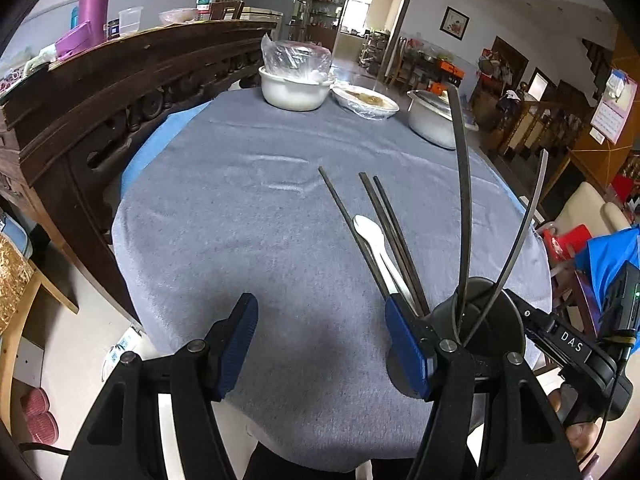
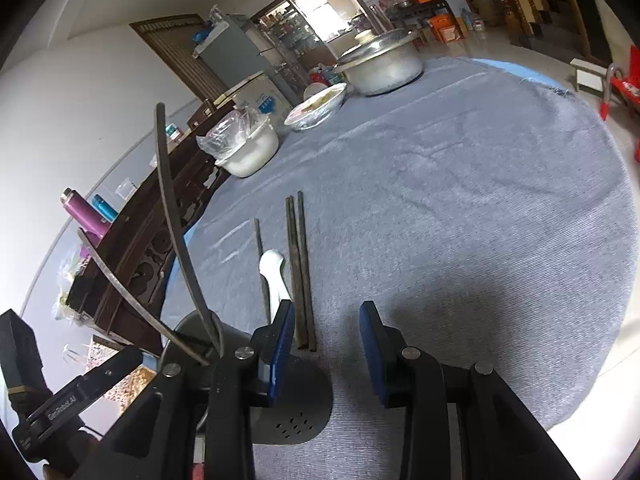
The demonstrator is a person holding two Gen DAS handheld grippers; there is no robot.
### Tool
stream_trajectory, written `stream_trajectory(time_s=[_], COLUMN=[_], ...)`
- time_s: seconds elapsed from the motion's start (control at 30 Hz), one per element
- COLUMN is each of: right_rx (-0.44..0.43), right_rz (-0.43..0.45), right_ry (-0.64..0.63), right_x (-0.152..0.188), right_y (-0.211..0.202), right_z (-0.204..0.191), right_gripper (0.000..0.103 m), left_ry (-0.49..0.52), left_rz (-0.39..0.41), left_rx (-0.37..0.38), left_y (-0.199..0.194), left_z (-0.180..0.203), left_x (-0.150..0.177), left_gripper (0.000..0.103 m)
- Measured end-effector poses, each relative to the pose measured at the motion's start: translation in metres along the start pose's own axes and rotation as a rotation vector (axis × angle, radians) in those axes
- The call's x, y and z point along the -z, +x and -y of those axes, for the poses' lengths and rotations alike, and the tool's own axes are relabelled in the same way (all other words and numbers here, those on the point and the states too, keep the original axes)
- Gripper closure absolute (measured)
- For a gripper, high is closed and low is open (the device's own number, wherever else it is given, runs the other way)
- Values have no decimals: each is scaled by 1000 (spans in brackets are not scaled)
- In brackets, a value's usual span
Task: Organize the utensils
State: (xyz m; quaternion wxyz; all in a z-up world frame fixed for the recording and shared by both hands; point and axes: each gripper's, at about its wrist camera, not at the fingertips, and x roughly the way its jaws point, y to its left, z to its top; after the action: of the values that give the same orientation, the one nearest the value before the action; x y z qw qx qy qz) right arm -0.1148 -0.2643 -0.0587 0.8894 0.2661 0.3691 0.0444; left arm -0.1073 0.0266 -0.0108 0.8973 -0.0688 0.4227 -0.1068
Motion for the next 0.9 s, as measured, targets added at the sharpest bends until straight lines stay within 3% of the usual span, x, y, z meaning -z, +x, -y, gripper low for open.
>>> stream_trajectory(time_s=[0.63,0.9], right_rx=[-73,-36], right_rz=[-102,-32], right_ry=[-44,-1], right_x=[17,6], right_y=[18,5], right_z=[-16,2], right_gripper=[67,67], left_ry=[0,-22], left_rz=[-22,-26], left_rx=[29,19], left_y=[16,19], left_z=[-2,-11], left_x=[-4,-6], left_gripper=[36,36])
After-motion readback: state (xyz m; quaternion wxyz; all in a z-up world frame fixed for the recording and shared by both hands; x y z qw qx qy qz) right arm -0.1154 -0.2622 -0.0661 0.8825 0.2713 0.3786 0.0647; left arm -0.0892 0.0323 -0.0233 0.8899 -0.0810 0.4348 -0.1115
